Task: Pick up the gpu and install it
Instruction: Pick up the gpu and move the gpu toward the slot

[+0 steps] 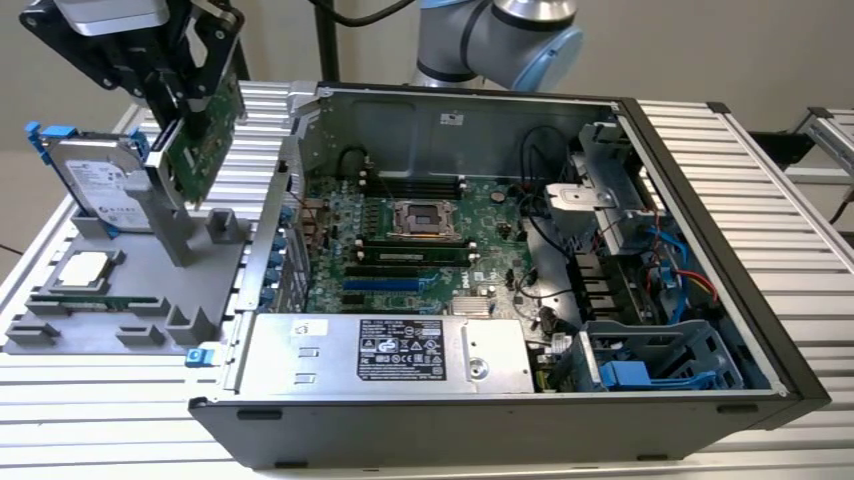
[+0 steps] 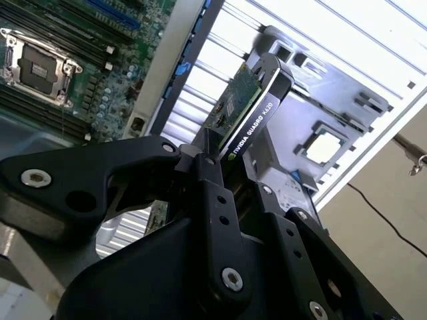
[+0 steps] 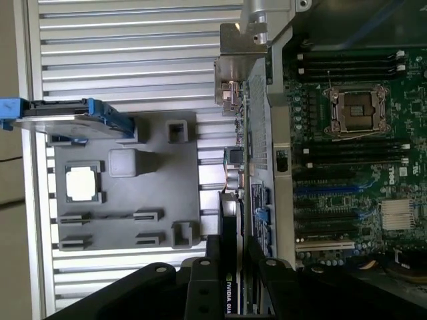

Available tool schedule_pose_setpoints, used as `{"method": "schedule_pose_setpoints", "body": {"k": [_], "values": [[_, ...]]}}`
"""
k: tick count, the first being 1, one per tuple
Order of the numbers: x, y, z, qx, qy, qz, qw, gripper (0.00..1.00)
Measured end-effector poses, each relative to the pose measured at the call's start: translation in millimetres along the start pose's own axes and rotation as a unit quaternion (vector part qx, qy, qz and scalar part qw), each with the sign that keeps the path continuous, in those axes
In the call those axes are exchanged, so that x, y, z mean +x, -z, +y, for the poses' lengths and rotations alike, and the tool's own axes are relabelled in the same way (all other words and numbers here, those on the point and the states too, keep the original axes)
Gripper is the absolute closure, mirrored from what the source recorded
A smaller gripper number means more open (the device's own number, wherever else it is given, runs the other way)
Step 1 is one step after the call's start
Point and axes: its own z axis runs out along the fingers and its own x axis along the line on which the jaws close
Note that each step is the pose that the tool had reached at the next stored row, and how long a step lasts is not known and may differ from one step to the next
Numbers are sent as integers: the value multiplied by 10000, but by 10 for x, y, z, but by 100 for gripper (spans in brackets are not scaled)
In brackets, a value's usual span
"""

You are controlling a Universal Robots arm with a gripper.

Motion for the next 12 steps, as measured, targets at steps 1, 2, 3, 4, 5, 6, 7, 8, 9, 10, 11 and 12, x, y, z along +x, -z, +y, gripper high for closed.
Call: {"method": "schedule_pose_setpoints", "body": {"k": [1, 2, 3, 4, 5, 6, 7, 8, 9, 10, 11, 12], "values": [[-10, 0, 1, 0, 0, 0, 10000, 100], [-19, 0, 1, 0, 0, 0, 10000, 100], [-28, 0, 2, 0, 0, 0, 10000, 100], [-38, 0, 3, 0, 0, 0, 10000, 100], [-48, -1, 3, 0, 0, 0, 10000, 100], [-58, -1, 4, 0, 0, 0, 10000, 100], [-68, -1, 5, 0, 0, 0, 10000, 100], [-78, -1, 5, 0, 0, 0, 10000, 100], [-90, -2, 6, 0, 0, 0, 10000, 100], [-101, -2, 7, 0, 0, 0, 10000, 100], [-113, -2, 8, 0, 0, 0, 10000, 100], [-126, -2, 9, 0, 0, 0, 10000, 100]]}}
